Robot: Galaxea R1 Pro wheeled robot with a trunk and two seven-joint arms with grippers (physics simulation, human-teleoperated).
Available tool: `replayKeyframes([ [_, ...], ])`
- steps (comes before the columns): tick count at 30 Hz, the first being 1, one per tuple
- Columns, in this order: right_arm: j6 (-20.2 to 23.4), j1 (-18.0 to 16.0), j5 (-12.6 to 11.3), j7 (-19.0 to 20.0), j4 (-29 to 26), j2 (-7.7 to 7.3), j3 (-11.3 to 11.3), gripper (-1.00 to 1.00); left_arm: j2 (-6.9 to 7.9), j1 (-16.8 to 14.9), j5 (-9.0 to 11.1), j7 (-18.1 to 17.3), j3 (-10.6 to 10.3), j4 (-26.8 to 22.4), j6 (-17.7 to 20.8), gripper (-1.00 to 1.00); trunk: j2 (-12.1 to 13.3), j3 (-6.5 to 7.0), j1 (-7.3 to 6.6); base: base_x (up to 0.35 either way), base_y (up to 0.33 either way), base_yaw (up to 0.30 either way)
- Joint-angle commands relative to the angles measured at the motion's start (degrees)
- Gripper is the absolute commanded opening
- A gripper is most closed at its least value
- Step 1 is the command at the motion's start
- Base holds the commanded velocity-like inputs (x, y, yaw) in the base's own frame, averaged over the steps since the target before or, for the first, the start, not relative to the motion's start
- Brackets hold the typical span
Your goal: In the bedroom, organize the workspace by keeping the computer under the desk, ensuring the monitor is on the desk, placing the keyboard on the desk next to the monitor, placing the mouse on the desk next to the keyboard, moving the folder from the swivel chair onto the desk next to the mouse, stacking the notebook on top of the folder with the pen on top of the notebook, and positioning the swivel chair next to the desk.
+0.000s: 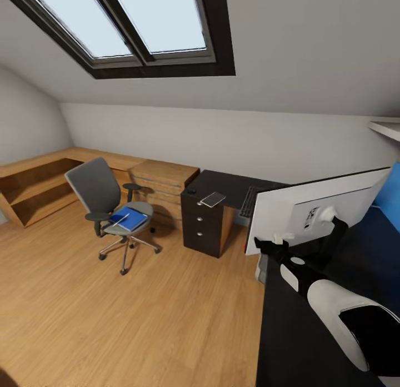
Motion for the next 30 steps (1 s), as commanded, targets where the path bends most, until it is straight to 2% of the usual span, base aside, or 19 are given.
replayKeyframes([
  [1,-0.2,0.0,-0.6,0.2,0.1,-0.02,0.4,1.0,0.09,0.0,0.4,0.4,-0.5,-0.1,-0.1,1.0,-0.1,-0.11,0.04,-0.05,0.255,0.006],
  [7,-0.2,-0.1,-0.5,0.3,0.1,-0.1,0.3,1.0,0.13,0.0,0.4,0.4,-0.5,-0.1,-0.1,1.0,-0.1,-0.1,0.04,-0.133,0.281,-0.019],
  [13,-0.3,-0.1,-0.5,0.4,0.1,-0.18,0.2,1.0,0.13,0.0,0.4,0.4,-0.5,-0.1,-0.1,1.0,-0.1,0.02,0.04,-0.131,0.263,-0.205],
  [30,-0.3,-0.1,-0.7,0.5,0.2,-0.42,0.0,1.0,0.12,0.0,0.4,0.4,-0.5,-0.1,-0.1,1.0,-0.1,0.49,0.04,-0.011,0.036,-0.274],
])
